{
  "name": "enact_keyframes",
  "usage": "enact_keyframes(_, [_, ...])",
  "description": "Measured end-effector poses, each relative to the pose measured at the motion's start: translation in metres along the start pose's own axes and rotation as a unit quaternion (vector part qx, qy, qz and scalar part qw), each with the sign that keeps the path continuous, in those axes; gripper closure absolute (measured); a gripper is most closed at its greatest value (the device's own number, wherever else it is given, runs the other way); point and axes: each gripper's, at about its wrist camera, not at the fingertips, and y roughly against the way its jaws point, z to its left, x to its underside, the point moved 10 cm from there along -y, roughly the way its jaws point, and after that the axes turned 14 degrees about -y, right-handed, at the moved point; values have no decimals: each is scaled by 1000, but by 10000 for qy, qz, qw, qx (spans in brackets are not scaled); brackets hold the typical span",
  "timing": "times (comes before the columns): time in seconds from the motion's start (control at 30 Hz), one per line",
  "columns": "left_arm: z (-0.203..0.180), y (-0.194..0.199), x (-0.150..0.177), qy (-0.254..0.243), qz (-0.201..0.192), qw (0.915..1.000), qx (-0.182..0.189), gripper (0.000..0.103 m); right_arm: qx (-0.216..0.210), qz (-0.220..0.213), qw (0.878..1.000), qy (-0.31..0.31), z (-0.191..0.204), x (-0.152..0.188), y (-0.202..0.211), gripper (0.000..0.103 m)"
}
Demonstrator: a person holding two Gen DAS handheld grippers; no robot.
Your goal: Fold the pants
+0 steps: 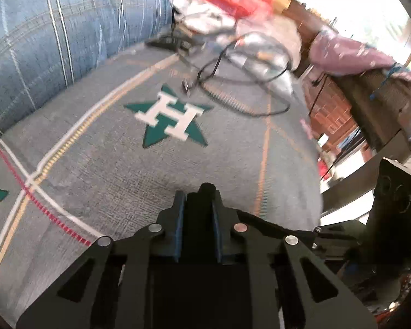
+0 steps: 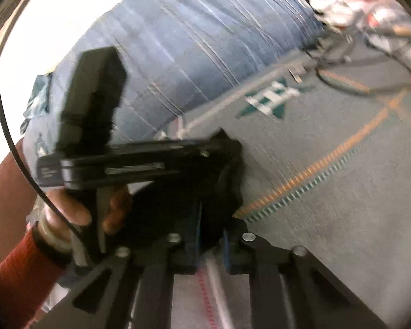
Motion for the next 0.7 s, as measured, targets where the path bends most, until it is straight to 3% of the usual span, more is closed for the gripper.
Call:
enact_keyframes(0.17, [-7, 85, -9, 108, -776, 9968, -134, 88, -487, -166, 9977, 439, 58, -2, 29, 93])
enact_keyframes(0.3, [1, 163, 17, 278, -1132, 9919, -506, 88, -993, -54, 9902, 975, 120, 14, 41, 93])
enact_keyframes(0.4, [16, 209, 61, 672, -1173, 9864, -933, 86, -1431, 351, 9800, 1340, 166, 44, 31, 93])
enact_keyframes(0.5, [47, 239, 124, 1303, -977, 9742, -1560, 80, -1606, 965, 9695, 1579, 197, 93, -6, 92])
enact_keyframes(0.6, [76, 254, 189, 2127, -774, 9545, -1941, 59, -1489, 1719, 9607, 1594, 206, 150, -64, 90])
enact_keyframes(0.63, [82, 257, 209, 2422, -722, 9465, -2005, 59, -1223, 2126, 9569, 1558, 201, 175, -89, 84])
enact_keyframes(0.7, [82, 262, 231, 2642, -724, 9400, -2033, 59, -1180, 2063, 9598, 1492, 204, 182, -93, 80])
